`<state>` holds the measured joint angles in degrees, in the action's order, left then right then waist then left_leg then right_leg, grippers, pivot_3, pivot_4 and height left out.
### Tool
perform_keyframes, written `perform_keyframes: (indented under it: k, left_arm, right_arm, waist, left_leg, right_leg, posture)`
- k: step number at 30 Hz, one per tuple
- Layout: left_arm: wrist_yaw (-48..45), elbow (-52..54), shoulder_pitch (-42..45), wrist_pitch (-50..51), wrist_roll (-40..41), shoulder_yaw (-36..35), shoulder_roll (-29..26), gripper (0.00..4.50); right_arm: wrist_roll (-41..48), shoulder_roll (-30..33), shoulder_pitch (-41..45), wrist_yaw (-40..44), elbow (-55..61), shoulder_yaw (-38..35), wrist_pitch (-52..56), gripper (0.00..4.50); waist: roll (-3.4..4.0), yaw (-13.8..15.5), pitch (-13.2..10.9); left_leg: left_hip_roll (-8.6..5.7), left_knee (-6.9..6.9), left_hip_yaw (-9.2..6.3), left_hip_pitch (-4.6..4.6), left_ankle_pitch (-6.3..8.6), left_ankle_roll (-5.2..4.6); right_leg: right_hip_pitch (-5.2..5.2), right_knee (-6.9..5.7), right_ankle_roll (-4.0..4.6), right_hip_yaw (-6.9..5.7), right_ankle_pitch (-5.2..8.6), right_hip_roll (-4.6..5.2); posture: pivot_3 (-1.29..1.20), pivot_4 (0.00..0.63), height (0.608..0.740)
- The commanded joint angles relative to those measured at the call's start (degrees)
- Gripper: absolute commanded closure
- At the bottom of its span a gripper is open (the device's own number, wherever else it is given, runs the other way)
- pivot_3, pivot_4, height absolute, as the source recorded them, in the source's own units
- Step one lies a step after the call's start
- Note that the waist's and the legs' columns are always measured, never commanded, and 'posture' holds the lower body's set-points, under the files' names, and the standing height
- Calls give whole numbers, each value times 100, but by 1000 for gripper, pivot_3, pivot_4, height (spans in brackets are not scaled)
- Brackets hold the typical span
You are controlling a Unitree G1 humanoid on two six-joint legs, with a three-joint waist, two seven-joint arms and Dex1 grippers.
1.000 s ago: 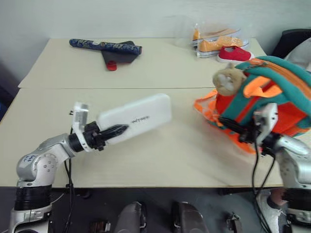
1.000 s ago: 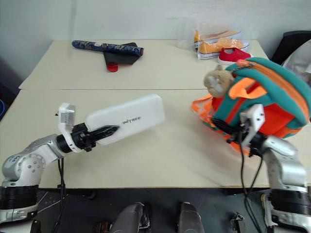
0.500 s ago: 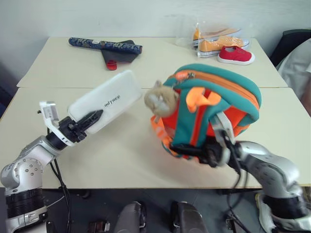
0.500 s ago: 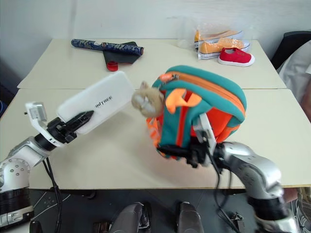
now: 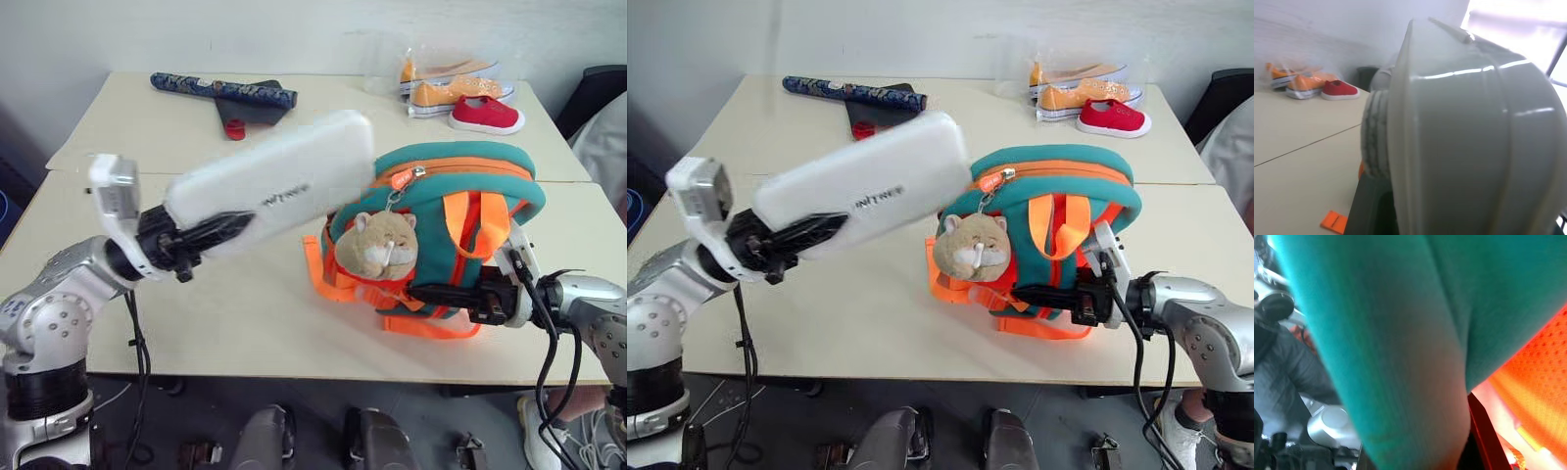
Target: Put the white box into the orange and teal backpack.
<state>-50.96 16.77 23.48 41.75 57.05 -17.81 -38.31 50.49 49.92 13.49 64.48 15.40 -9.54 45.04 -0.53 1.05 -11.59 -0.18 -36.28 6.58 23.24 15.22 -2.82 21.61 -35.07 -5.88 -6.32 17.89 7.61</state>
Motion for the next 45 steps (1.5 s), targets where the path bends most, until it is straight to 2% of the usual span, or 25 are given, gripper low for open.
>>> perform_keyframes:
  k: [1,3,6,8,13,15,18,23,26,27,28,31,34,35,38,40,42,45]
  left_arm:
    - [-740,-43,215,-405,-505,589,-175,3284]
    - [-1024,-151,284,-580,-840,904,-284,3284]
    - [-1287,-457,528,-1200,-1796,1549,-414,3284]
    - [-1105,-677,876,-1185,-2039,1774,-296,3284]
    - [-812,-1337,2158,-1135,-3228,2903,40,3284]
    - [-784,-1543,2831,-997,-3425,3302,482,3284]
    - [-617,-2006,3599,-705,-3388,3449,1362,3284]
    - [-552,-3208,3985,-1309,-4063,3843,2245,3284]
    - [-413,-3369,3928,-1292,-4085,3601,2441,3284]
    - [-421,-3300,3871,-1162,-3928,3414,2469,2573]
    - [-438,-3247,3831,-1066,-3821,3284,2486,2351]
    - [-584,-2983,3627,-1092,-3447,2746,2382,1445]
    - [-841,-2870,3422,-844,-3036,2164,1956,523]
    - [-1255,-2842,3312,-866,-2945,2115,1648,328]
    - [-2633,-2775,2957,-1377,-2758,1963,756,328]
    - [-3042,-2759,2799,-1684,-2752,1877,418,328]
    - [-3145,-2641,2674,-1847,-2725,1787,314,328]
    - [-2919,-1913,2327,-1887,-2422,1495,421,328]
  right_arm:
    - [-43,37,91,147,5,-60,-108,4423]
    - [-90,9,92,179,-27,-59,-143,4423]
    - [-144,-48,66,206,-42,-72,-184,4423]
    - [-170,-71,56,215,-36,-75,-195,4423]
    - [-192,-77,26,252,-24,-76,-208,4423]
    - [-157,-81,22,269,-11,-78,-176,4423]
    - [-150,-87,22,285,5,-76,-170,4423]
    - [-100,-232,80,97,120,-62,-151,4423]
    - [-36,-342,144,-87,245,-58,-74,4423]
    - [-22,-379,166,-165,293,-63,-49,4423]
    - [-10,-407,182,-223,327,-69,-26,4423]
    - [10,-514,205,-447,398,-121,-26,4423]
    - [-165,-888,344,-1022,445,-246,-296,4423]
    - [-134,-937,413,-1124,448,-259,-268,4423]
    - [-64,-958,584,-1256,395,-248,-135,4423]
    - [-149,-911,640,-1196,361,-133,-146,4423]
    - [-183,-916,698,-1187,333,-66,-145,4423]
    - [-201,-950,834,-1204,254,12,-111,4423]
  waist:
    - [0,28,0]
    - [0,29,0]
    - [0,31,0]
    - [0,51,0]
    - [-2,75,0]
    - [-2,69,0]
    - [-3,127,0]
    - [-5,43,-2]
    - [-7,30,-4]
    - [-7,32,-5]
    - [-6,30,-5]
    - [-6,16,-5]
    - [-4,-35,-6]
    - [-4,-34,-6]
    - [-1,-117,-7]
    - [-1,-121,-7]
    - [-1,-80,-7]
    - [-1,-31,-7]
  left_leg:
    - [0,0,3,0,-7,-14]
    - [0,0,5,0,-8,-18]
    - [0,-1,7,0,-6,-18]
    - [1,-2,7,1,-1,-8]
    - [0,-17,4,4,0,-6]
    - [-1,-19,6,4,1,-14]
    - [-2,-34,4,15,-10,-48]
    - [4,-85,5,36,3,-63]
    - [7,-90,5,35,2,-62]
    - [9,-90,4,36,1,-61]
    - [10,-90,1,36,0,-60]
    - [14,-90,-1,35,1,-58]
    - [18,-86,-4,36,0,-46]
    - [18,-86,-4,36,-2,-44]
    - [16,-86,1,35,-2,-44]
    - [16,-84,2,34,-2,-43]
    - [14,-85,0,36,-1,-43]
    - [0,-91,-13,38,7,-55]
  right_leg:
    - [1,0,0,0,0,-3]
    - [1,2,0,1,0,-4]
    - [1,6,0,2,0,-4]
    - [0,5,0,2,0,-2]
    - [-5,3,-14,1,-8,2]
    - [-7,4,-16,2,-9,2]
    - [-5,2,-17,-1,-10,-1]
    - [-2,-25,-18,-5,-10,-6]
    - [-1,-22,-18,-5,-10,-6]
    - [2,-15,-18,-5,-10,-5]
    - [2,-15,-18,-5,-10,-4]
    - [2,-16,-18,-4,-10,-4]
    - [6,-28,-18,-7,-10,-9]
    - [7,-40,-18,-9,-9,-10]
    - [9,-48,-17,-9,-9,-10]
    - [11,-47,-13,-10,-7,-11]
    - [10,-46,-12,-10,-6,-8]
    - [6,-44,-12,-11,-7,12]
  posture:
    - [0,150,740]
    - [0,150,740]
    - [0,150,740]
    - [0,150,740]
    - [0,150,740]
    - [0,150,740]
    - [0,150,740]
    - [0,150,740]
    - [0,150,740]
    - [0,150,740]
    - [0,150,740]
    - [0,150,740]
    - [0,150,740]
    - [0,150,740]
    - [0,150,740]
    - [0,150,740]
    - [0,150,740]
    - [0,150,740]
